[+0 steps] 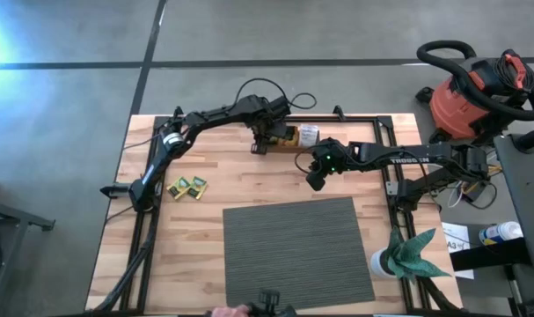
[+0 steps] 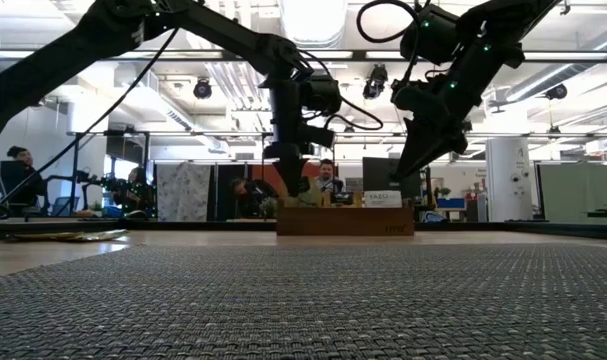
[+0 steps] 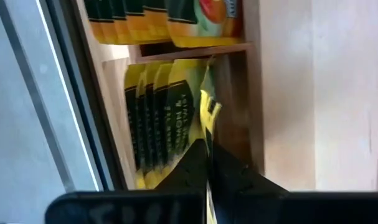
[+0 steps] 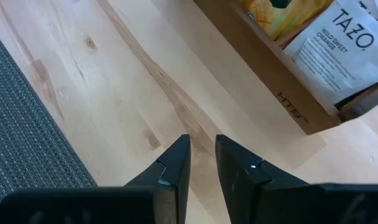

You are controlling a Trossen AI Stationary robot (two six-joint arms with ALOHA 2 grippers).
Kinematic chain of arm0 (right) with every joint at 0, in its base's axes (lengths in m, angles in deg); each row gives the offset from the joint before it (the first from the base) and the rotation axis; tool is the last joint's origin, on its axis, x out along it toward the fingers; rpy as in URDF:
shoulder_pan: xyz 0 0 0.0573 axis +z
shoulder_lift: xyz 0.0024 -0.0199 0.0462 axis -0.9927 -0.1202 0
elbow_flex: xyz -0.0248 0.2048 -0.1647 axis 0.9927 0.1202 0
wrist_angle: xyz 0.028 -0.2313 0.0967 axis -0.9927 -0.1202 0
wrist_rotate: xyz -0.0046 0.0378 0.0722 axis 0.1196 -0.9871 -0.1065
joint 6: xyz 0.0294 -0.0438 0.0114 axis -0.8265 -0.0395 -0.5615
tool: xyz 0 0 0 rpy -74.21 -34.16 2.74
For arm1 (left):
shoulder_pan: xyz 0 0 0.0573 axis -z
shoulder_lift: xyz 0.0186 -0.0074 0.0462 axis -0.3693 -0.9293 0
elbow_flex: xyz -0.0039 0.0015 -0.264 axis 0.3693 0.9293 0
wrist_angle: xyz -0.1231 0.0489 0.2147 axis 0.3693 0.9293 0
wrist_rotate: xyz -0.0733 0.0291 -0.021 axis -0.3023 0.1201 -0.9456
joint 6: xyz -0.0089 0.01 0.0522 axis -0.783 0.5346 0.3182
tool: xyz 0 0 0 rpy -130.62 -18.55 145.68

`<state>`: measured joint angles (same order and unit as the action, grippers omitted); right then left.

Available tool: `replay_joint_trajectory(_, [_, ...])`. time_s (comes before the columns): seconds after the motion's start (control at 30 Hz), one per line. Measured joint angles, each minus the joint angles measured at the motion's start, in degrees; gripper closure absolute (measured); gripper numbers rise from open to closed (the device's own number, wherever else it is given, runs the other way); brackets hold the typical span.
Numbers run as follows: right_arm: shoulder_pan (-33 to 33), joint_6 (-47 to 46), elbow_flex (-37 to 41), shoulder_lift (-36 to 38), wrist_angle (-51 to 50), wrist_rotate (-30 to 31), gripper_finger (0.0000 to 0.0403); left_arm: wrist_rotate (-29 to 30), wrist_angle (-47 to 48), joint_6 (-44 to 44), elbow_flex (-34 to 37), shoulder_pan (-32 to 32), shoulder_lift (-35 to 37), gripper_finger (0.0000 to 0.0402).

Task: Pick & Place Tea
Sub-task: Put the yellow tea bag into the left section of the wooden organizer

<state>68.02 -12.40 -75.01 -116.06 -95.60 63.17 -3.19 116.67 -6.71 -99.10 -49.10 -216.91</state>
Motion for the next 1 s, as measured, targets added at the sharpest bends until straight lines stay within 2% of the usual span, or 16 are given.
replay_joint_trajectory(0.43, [0.0,0.0,0.0,0.0,0.2,0.0,0.0325,0.9,-1.6,-1.0,-0.3,1.5,0.0,0.0343])
replay_joint_trajectory(0.5, [0.0,0.0,0.0,0.0,0.2,0.0,0.0328,4.1,-1.7,-1.0,-0.8,1.6,0.2,0.0335])
replay_joint_trajectory(0.63, [0.0,0.0,0.0,0.0,0.2,0.0,0.033,15.1,-1.9,-1.1,-1.2,1.7,1.2,0.0331])
replay_joint_trajectory(0.7, [0.0,0.0,0.0,0.0,0.2,0.0,0.0328,17.2,-2.0,-3.4,-1.2,1.7,2.3,0.033])
replay_joint_trajectory(0.87, [0.0,0.3,0.3,0.0,0.3,0.0,0.0321,11.7,-0.7,-15.5,-0.9,2.0,7.3,0.033])
replay_joint_trajectory(1.0, [0.0,1.1,0.4,0.0,0.3,0.0,0.0323,5.2,-2.3,-16.4,0.2,3.1,10.8,0.033])
